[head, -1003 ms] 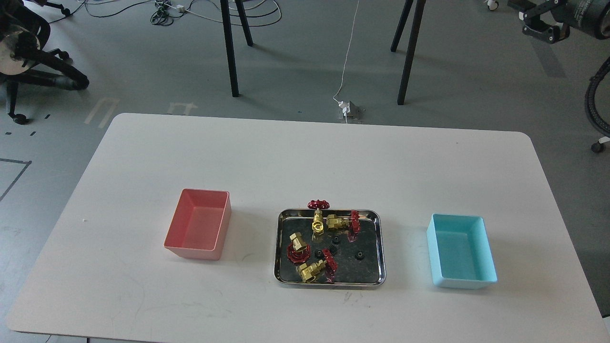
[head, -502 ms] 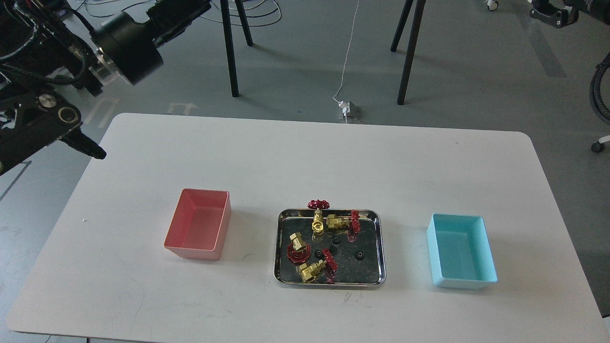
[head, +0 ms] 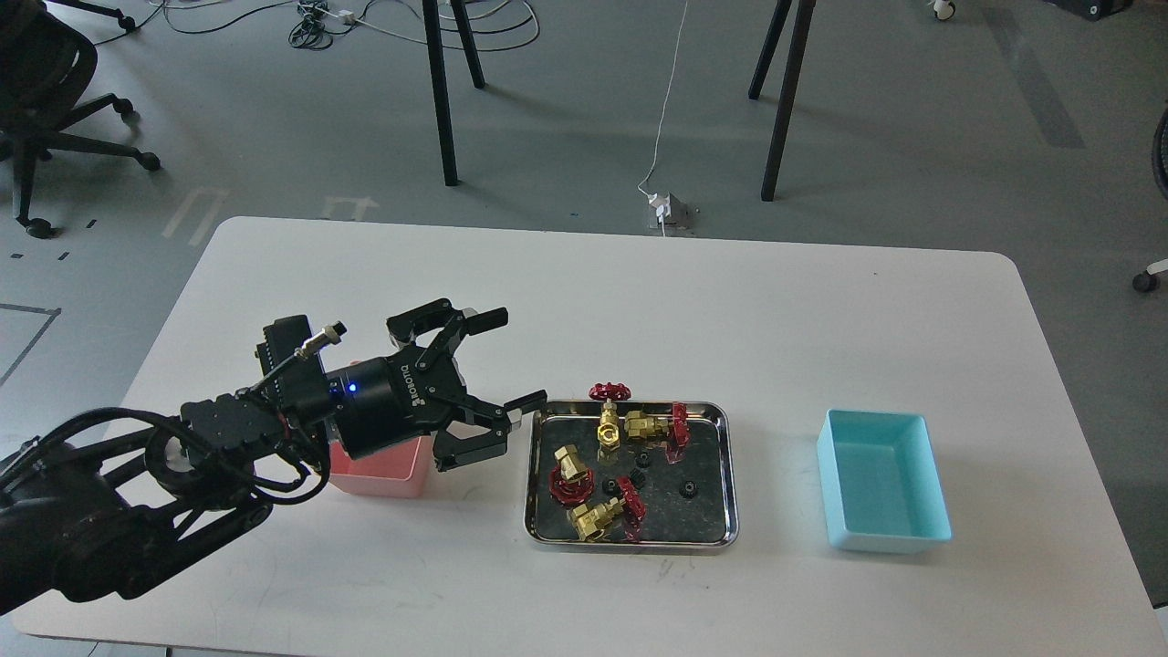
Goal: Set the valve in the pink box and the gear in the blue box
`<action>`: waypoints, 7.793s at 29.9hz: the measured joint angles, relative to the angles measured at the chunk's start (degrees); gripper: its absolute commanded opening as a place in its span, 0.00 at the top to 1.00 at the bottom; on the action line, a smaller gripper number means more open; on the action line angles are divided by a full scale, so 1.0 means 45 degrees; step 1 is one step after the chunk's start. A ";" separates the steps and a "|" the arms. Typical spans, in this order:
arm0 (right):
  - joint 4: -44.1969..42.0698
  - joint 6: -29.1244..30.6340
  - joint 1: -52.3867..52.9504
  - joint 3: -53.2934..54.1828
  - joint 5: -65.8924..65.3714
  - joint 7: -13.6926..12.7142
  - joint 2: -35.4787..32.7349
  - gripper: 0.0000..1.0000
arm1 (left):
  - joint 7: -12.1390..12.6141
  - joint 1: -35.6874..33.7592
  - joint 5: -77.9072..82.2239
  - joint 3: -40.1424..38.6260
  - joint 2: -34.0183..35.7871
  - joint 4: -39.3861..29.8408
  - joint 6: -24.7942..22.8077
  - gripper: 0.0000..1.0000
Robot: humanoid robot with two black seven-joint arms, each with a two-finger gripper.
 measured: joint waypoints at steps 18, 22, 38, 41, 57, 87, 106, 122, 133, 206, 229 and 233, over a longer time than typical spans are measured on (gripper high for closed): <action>-0.0033 -0.0142 0.0124 -0.0081 -0.0614 -0.0019 0.0048 0.01 | 0.0124 0.1425 0.0007 0.0106 -0.3992 0.3690 -0.0023 0.00; -0.0033 -0.0191 0.0125 -0.0081 -0.0614 -0.0032 0.0048 0.01 | 0.0109 0.1488 0.0007 0.0156 -0.4482 0.4238 -0.0034 0.00; -0.0046 -0.0210 0.0105 -0.0079 -0.0612 -0.0015 0.0043 0.01 | 0.0097 0.1496 0.0007 0.0339 -0.5327 0.6154 0.0003 0.21; -0.0052 -0.0212 0.0105 -0.0078 -0.0611 -0.0013 0.0084 0.01 | 0.0096 0.1496 0.0006 0.0483 -0.5308 0.6222 0.0004 0.28; -0.0317 -0.0213 0.0031 -0.0115 -0.0631 -0.0013 0.0175 0.01 | -0.0022 0.1430 0.0006 0.0697 -0.5207 0.6267 0.0004 0.89; -0.0404 -0.0153 0.0122 -0.0135 -0.0635 -0.0010 0.0157 0.01 | 0.0232 0.1854 -0.2344 -0.0625 0.1256 0.2770 0.0055 0.85; -0.0420 -0.0524 0.0088 -0.0057 -0.0627 -0.0028 0.0179 0.01 | 0.0162 0.2160 -0.2653 -0.0678 0.0091 0.4990 0.0053 0.16; 0.0344 0.1431 -0.0018 -0.0164 -0.3173 0.0236 0.0249 0.02 | -0.0200 -0.2191 -0.9442 -0.1272 0.1864 0.4184 -0.0373 0.01; 0.4558 0.4440 -0.1146 -0.2180 -1.2434 0.0571 0.1199 0.02 | 0.0927 -0.7650 -1.8239 -0.1376 0.1876 0.5470 -0.6459 0.01; 0.1400 0.4486 -0.5322 -0.5038 -2.2177 0.0512 0.7812 0.75 | 0.0487 -0.9722 -1.8907 -0.1458 0.1853 0.7480 -0.6660 0.01; 0.2269 0.4487 -0.5096 -0.4588 -2.2012 0.0207 0.7634 0.91 | 0.0416 -0.9702 -1.8905 -0.1456 0.1861 0.7700 -0.6676 0.01; 0.3324 0.4486 -0.5011 -0.3520 -2.1914 0.0059 0.6633 0.90 | 0.0415 -0.9693 -1.8905 -0.1433 0.1816 0.7701 -0.6660 0.01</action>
